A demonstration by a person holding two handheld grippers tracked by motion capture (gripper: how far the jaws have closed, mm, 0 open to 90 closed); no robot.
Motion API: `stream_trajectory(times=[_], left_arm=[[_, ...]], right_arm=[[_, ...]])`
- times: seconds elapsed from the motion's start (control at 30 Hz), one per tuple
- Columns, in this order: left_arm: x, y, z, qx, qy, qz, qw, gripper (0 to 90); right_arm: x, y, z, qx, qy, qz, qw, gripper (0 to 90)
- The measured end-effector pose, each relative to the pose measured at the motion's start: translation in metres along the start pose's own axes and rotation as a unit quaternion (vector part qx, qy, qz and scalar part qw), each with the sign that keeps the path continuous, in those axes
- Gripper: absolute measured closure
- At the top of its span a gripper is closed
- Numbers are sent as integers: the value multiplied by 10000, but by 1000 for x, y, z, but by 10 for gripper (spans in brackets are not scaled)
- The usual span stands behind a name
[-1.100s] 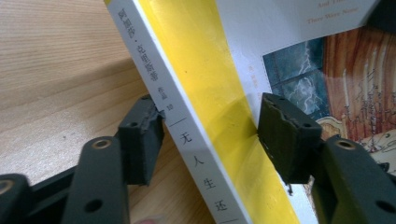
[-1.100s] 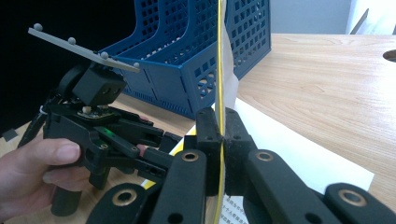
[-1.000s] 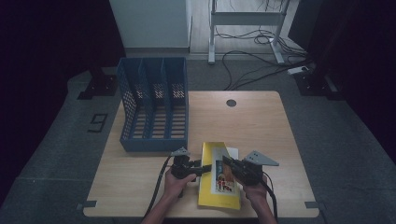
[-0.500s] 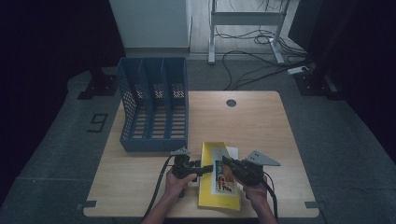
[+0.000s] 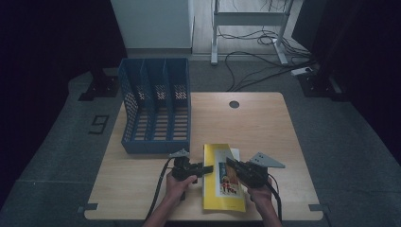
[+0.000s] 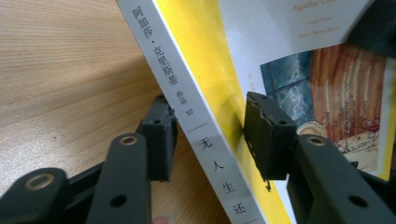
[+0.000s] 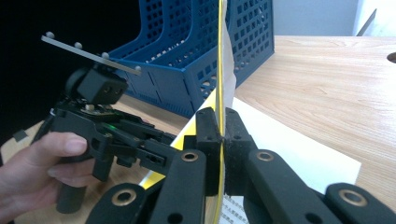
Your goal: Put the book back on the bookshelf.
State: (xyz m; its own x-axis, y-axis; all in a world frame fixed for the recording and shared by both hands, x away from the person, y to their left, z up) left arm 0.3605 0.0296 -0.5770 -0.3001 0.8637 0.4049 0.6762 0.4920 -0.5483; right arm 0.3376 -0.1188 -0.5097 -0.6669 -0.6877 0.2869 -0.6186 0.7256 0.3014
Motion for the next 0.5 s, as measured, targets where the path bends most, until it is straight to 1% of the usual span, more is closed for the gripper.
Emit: stream_trajectory(times=[0.03,0.07,0.13,0.17,0.27,0.37,0.43,0.47,0.5], left_arm=[[0,0,0,0,0,0,10000,574],[1,0,-1,52,-49,37,10000,590],[3,-2,-2,14,-88,38,10000,639],[3,-2,-2,-6,-88,-4,10000,651],[4,-3,-2,-12,-94,-22,10000,654],[5,-4,-2,-13,-102,-42,9999,661],[7,-6,-2,-47,-112,-71,9999,666],[9,-8,-3,-100,-130,-85,9998,669],[9,-8,-3,-100,-130,-85,9998,672]], right_arm=[[0,0,0,0,0,0,10000,865],[-1,-2,1,-5,50,67,10000,855],[-2,-6,3,-17,94,195,9998,849],[-3,-8,5,-35,129,263,9996,845],[-2,-14,6,-137,135,302,9994,836],[-2,-17,7,-116,152,353,9992,827],[-2,-20,9,-90,185,432,9989,808],[-3,-21,9,-84,204,460,9987,800],[-3,-22,10,-89,206,466,9987,792]])
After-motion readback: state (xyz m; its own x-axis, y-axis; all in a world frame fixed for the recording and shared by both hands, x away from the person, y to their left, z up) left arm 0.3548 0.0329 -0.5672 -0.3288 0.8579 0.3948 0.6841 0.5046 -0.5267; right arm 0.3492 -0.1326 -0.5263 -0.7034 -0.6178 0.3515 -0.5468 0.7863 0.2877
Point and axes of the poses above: each handheld gripper's, and its own axes: x roughly backward along the jaws, z roughly out of its underside, y roughly to its left, the point moved 8 cm from there along -x, roughly forward along the jaws, and after that the axes turned 3 degrees about -x, right-handed, at the moved point
